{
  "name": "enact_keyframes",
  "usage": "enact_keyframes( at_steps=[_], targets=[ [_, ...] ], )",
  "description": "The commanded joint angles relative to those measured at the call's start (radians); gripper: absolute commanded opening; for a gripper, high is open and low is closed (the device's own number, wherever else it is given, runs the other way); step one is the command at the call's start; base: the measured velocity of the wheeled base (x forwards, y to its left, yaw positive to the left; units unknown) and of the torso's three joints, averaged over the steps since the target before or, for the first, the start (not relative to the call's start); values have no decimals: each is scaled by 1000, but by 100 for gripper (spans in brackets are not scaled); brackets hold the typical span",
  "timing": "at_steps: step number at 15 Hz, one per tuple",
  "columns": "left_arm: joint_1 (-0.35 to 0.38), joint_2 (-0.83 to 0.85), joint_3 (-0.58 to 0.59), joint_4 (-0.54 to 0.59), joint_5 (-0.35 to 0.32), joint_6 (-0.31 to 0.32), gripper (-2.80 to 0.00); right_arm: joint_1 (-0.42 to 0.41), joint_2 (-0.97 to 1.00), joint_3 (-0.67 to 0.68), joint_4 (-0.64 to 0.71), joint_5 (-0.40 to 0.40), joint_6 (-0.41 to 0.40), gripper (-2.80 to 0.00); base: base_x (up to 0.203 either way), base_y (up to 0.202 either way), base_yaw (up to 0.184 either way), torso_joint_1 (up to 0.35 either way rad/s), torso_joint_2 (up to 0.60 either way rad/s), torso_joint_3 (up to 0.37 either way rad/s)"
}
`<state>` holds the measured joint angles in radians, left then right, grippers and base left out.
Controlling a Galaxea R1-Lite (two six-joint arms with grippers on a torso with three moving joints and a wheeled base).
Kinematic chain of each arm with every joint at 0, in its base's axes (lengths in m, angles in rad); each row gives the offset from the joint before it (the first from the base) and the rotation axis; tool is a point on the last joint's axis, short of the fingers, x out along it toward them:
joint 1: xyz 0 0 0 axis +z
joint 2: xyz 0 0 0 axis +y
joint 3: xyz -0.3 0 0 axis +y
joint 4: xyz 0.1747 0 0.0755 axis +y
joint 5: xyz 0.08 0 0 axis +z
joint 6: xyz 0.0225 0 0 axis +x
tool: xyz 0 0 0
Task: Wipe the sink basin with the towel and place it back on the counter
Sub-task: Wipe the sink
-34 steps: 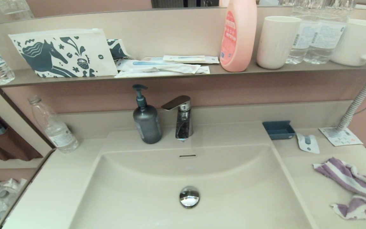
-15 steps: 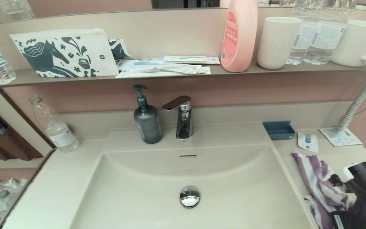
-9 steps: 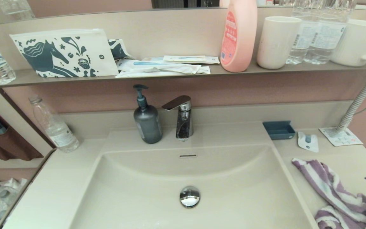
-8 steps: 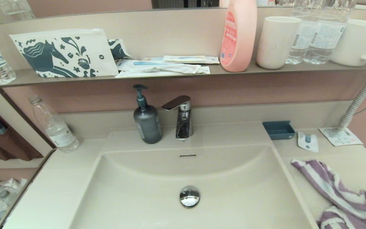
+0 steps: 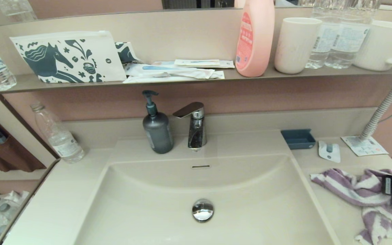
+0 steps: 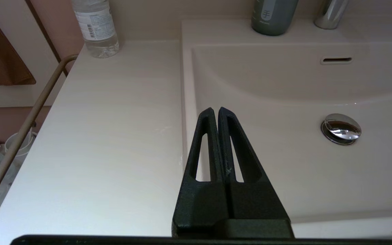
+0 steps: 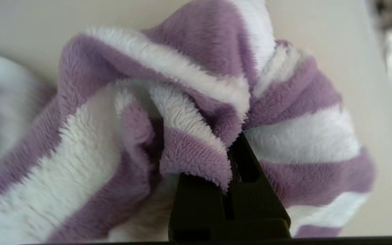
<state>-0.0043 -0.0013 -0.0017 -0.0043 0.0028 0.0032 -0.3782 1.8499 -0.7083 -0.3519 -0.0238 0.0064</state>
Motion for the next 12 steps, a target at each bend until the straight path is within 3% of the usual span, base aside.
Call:
enact_keyframes(
  at_steps=[1,3,6,11,12],
  targets=[
    [0,1,0,0,0,0,-280,92,51,-29,-15,3,45,-280,0,0,0,0,0,0],
    [0,1,0,0,0,0,-280,210,78,-91,-24,-26,95,-280,0,0,0,0,0,0],
    [0,1,0,0,0,0,-280,351,113,-182,-22,-144,147,-280,0,0,0,0,0,0],
    [0,1,0,0,0,0,-280,381,-26,-177,152,-157,153,-280,0,0,0,0,0,0],
    [0,1,0,0,0,0,-280,369,-59,-177,182,-158,153,0,0,0,0,0,0,0]
  ],
)
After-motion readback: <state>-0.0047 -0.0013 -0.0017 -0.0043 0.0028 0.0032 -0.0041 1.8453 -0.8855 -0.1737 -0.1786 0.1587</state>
